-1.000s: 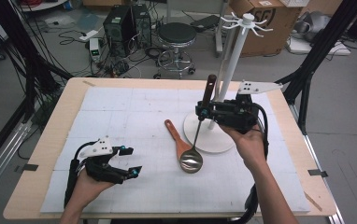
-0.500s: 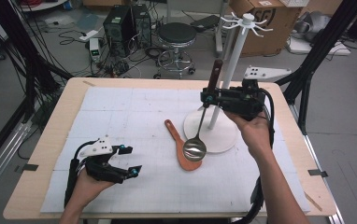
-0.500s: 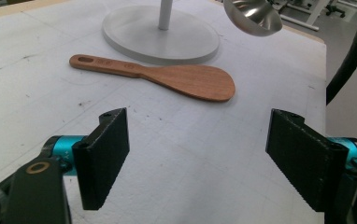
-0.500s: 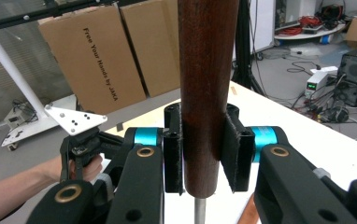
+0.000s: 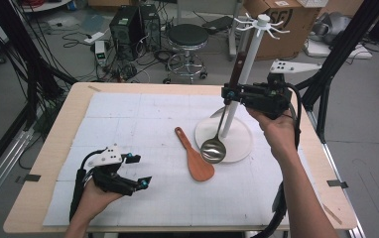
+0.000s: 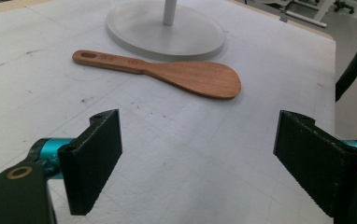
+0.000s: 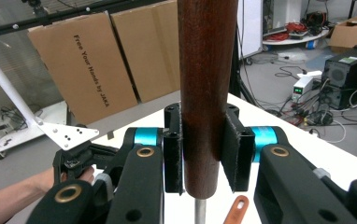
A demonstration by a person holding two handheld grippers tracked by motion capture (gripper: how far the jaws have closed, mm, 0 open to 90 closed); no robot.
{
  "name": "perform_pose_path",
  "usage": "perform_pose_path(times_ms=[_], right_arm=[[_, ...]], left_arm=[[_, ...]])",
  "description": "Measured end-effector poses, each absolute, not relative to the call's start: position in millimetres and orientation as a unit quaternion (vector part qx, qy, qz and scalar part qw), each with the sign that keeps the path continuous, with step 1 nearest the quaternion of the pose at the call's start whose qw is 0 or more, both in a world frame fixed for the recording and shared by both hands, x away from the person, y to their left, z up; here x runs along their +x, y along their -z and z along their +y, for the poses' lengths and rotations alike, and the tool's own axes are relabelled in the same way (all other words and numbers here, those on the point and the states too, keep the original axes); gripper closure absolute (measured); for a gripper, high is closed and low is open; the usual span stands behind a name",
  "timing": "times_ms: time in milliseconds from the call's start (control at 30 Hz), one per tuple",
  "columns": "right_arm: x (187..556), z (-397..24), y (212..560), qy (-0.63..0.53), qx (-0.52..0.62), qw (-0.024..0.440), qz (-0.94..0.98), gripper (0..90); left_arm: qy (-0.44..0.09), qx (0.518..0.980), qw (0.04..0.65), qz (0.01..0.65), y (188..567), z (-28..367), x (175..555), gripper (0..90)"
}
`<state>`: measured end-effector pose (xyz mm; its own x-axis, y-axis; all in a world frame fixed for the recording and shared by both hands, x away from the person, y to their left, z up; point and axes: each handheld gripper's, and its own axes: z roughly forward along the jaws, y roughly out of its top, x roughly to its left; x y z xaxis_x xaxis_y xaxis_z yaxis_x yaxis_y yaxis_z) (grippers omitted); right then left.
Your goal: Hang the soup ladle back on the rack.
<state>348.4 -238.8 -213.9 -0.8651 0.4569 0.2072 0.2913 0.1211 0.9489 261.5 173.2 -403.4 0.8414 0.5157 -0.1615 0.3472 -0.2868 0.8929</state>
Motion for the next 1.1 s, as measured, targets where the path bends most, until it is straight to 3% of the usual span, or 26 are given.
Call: perform_pose_path(times_ms=[500, 1100], right_arm=[[352, -245, 185, -0.615, 0.259, 0.092, 0.739, 72.9], [364, -259, 176, -0.614, 0.301, 0.101, 0.723, 72.8]], left_arm=[[-0.083, 0.796, 0.534, 0.272, 402, 176, 261, 13.8], [-0.083, 0.794, 0.537, 0.273, 402, 177, 261, 13.8]])
